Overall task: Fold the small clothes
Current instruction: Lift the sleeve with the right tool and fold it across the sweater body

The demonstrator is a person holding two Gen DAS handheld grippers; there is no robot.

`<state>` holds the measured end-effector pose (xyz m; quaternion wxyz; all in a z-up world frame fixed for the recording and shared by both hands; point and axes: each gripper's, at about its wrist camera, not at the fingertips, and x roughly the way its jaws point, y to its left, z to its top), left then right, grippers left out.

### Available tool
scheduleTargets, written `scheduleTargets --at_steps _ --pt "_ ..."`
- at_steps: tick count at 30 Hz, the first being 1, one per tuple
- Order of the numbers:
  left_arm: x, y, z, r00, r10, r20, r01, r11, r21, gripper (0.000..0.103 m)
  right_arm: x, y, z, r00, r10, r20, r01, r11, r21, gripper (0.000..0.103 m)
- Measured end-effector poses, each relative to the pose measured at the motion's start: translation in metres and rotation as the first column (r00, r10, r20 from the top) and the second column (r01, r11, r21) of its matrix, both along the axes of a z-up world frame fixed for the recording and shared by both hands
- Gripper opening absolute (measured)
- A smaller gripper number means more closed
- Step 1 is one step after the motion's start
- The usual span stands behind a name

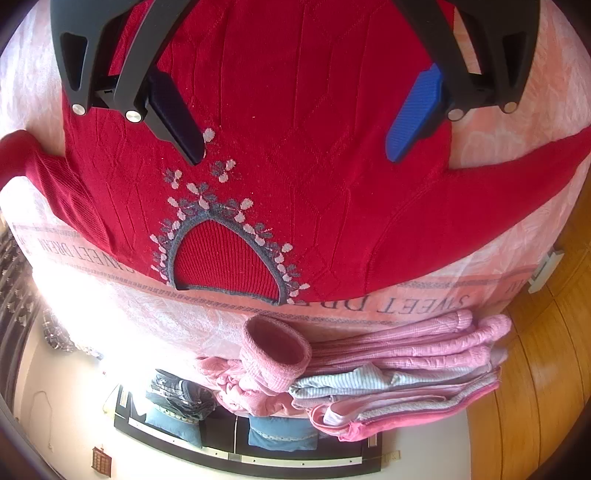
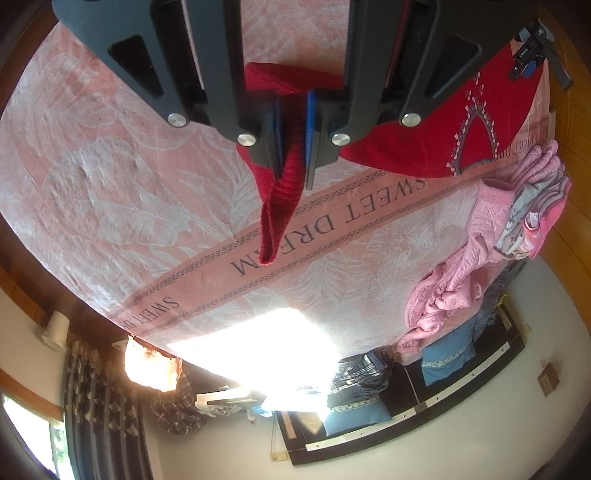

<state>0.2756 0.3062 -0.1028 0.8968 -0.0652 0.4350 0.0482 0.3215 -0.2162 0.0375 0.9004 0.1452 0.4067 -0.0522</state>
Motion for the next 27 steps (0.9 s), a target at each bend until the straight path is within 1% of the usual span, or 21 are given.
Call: scheduleTargets --at_steps 3,5,9,13,17,21,24,27 --pt "0.002 0.003 -0.003 1.000 -0.012 -0.004 0.012 1.000 -0.015 0.099 0.014 0.041 -0.001 1.000 0.031 -0.006 -0.031 0.999 -0.030 0.008" --pt "0.003 0.006 -0.004 1.000 -0.016 -0.005 0.016 1.000 -0.023 0.099 0.023 0.063 -0.007 0.999 0.050 -0.018 -0.050 0.998 -0.030 0.008" --pt "0.005 0.017 -0.007 1.000 -0.013 -0.012 0.012 0.999 -0.043 0.099 0.041 0.111 -0.025 0.993 0.108 -0.052 -0.110 0.993 -0.032 0.008" --pt "0.006 0.029 -0.012 1.000 -0.002 -0.029 -0.001 0.997 -0.075 0.099 0.054 0.166 -0.044 0.977 0.195 -0.089 -0.199 0.980 -0.027 0.008" --pt "0.007 0.039 -0.016 0.999 0.007 -0.043 -0.011 0.996 -0.091 0.099 0.060 0.221 -0.061 0.949 0.295 -0.113 -0.298 0.955 -0.012 0.008" --pt "0.007 0.045 -0.016 0.999 0.008 -0.044 -0.013 0.994 -0.111 0.099 0.062 0.273 -0.080 0.910 0.395 -0.125 -0.391 0.919 0.057 0.008" --pt "0.008 0.043 -0.014 0.999 -0.003 -0.040 -0.001 0.994 -0.106 0.099 0.064 0.303 -0.099 0.881 0.448 -0.151 -0.435 0.893 0.114 0.008" --pt "0.009 0.038 -0.013 0.999 -0.024 -0.038 0.021 0.995 -0.097 0.099 0.066 0.323 -0.121 0.857 0.481 -0.185 -0.458 0.875 0.155 0.008"
